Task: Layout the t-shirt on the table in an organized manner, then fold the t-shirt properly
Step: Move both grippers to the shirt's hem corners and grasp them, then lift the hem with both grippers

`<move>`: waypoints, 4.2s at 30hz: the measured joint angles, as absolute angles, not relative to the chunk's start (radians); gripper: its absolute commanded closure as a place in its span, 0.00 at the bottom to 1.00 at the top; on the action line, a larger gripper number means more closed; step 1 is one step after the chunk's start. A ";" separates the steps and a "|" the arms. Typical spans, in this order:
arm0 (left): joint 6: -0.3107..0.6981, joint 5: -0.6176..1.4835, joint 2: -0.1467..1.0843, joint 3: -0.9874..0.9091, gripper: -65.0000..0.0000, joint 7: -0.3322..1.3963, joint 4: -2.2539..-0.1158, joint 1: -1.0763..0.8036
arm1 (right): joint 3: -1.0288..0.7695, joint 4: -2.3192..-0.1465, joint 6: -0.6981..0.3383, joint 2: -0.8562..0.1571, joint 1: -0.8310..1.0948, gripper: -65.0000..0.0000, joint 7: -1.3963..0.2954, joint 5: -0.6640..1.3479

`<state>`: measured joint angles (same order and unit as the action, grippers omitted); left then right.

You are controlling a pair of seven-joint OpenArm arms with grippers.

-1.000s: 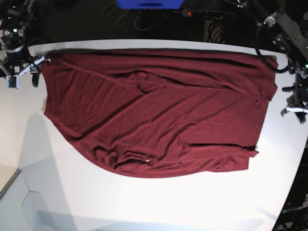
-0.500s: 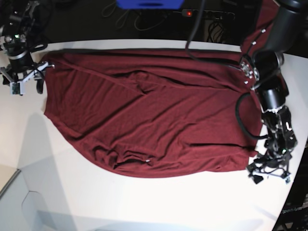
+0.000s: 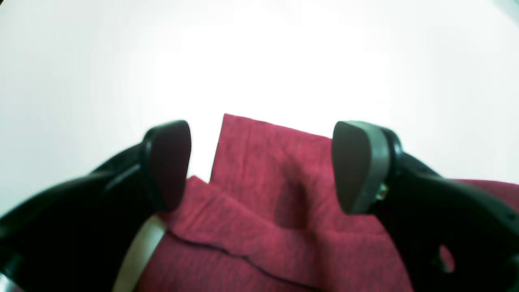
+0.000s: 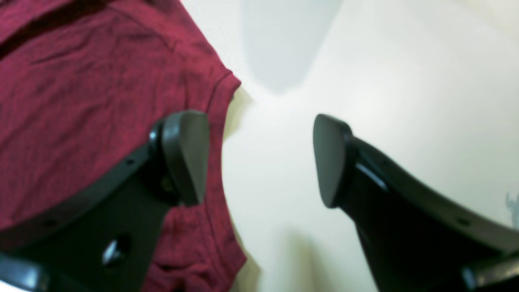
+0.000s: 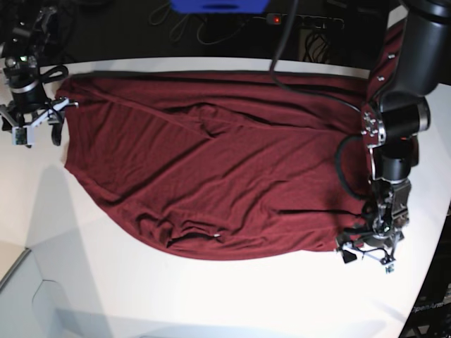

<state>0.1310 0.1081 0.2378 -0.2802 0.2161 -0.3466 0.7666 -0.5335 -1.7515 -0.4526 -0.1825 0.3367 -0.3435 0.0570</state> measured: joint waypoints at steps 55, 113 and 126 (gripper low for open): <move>0.146 0.115 0.266 -0.279 0.21 0.415 -0.823 0.447 | -0.159 -0.855 -0.450 -0.263 -0.398 1.00 -0.358 0.060; 0.138 0.110 0.204 -0.281 0.51 0.130 -0.488 0.621 | -0.156 -0.857 -0.449 -0.266 -0.395 1.00 -0.357 0.060; 0.138 0.117 0.205 -0.281 0.51 0.130 -0.484 0.604 | -0.156 -0.858 -0.449 -0.266 -0.384 1.00 -0.346 0.061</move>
<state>0.1375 0.1165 0.2047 -0.2806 0.1299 -0.4839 0.6041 -0.1558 -0.8581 -0.4492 -0.2661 -0.3843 -0.3462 0.0612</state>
